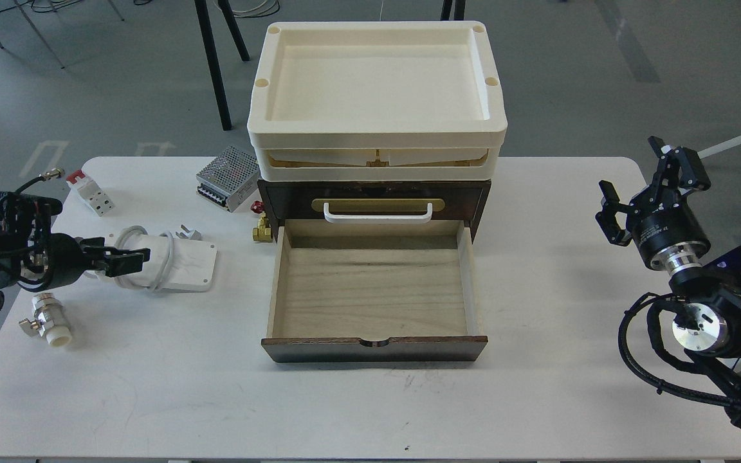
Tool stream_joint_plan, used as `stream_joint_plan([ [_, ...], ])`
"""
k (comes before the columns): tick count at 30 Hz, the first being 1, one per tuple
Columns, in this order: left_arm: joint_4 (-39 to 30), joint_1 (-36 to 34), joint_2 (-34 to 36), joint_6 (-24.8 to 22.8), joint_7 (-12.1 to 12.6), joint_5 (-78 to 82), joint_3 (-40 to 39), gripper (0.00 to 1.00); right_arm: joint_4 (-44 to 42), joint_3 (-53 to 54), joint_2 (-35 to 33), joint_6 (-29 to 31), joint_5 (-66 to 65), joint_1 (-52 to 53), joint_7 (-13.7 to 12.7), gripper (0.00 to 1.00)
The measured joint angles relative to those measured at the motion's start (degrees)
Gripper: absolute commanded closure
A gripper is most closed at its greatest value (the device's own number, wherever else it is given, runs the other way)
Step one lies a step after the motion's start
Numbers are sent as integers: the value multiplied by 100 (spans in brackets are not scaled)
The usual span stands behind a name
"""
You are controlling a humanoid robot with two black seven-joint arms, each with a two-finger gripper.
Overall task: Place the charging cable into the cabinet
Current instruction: 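Grasp the white charger brick and cable with the left gripper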
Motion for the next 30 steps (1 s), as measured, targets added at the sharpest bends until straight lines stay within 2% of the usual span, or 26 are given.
stream_joint_plan([
  [1,1,17,-8,56,0,0,0,17,0,0,0,0,0,0,0,1],
  [5,47,95,-113,294,-1,0,0,37,0,0,0,0,0,0,0,1],
  [9,192,200,-181,603,0,11,11,72,0,0,0,-5,0,0,0,1],
  [13,276,315,-196,873,0,60,24,92,-1,0,0,-6,0,0,0,1],
  [18,412,339,-205,927,-1,85,29,99,-9,0,0,-6,0,0,0,1],
  [30,410,258,-103,929,-1,-299,-85,99,-9,0,0,-6,0,0,0,1],
])
